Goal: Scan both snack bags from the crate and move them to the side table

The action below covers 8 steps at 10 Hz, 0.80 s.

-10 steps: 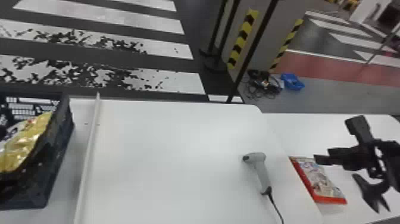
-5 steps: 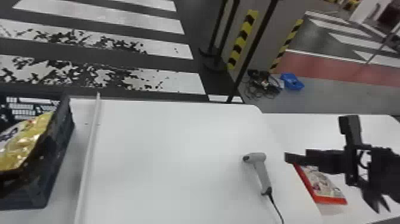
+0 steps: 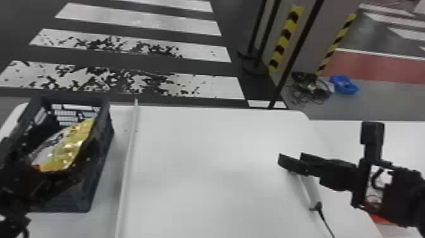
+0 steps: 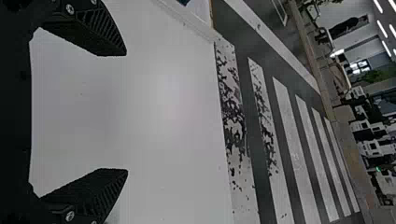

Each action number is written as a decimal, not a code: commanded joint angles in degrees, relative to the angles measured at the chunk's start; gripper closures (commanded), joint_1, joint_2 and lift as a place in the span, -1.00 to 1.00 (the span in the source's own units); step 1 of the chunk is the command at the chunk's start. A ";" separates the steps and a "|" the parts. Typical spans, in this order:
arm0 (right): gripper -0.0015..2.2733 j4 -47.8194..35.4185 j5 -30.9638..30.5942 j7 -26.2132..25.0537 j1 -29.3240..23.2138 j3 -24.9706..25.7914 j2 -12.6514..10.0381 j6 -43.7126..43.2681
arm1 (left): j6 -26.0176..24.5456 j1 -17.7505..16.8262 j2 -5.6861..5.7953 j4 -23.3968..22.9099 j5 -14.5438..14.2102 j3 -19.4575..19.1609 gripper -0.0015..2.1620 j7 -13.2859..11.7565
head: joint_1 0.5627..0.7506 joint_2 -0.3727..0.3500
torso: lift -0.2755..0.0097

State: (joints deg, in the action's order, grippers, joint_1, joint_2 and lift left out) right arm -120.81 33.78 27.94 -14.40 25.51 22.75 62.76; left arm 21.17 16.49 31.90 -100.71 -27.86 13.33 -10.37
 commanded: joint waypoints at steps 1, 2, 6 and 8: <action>-0.90 -1.27 -0.30 0.01 1.13 -2.66 -4.47 -0.22 | -0.03 0.03 0.00 -0.10 0.00 0.11 -0.93 0.08 | 0.41 -0.42 | 0.26; -0.90 -1.36 -0.82 0.10 1.66 -4.24 -7.10 -1.98 | -0.03 0.03 -0.17 -0.01 0.00 0.03 -0.93 0.17 | 0.41 -0.36 | 0.26; -0.90 3.12 -8.56 0.37 1.92 -13.03 -15.10 -19.21 | -1.62 -0.50 -1.05 -0.10 0.09 0.03 -0.93 1.58 | 0.41 -0.04 | 0.26; -0.90 8.22 -9.08 1.95 1.92 -14.00 -16.51 -28.17 | -2.50 -0.06 -0.96 -0.28 0.26 -1.29 -0.93 2.02 | 0.41 0.03 | 0.26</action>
State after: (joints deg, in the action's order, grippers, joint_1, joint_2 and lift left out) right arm -114.20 24.81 29.80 -12.48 11.85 6.60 37.21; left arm 18.86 16.21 30.93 -100.94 -27.61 12.51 -8.42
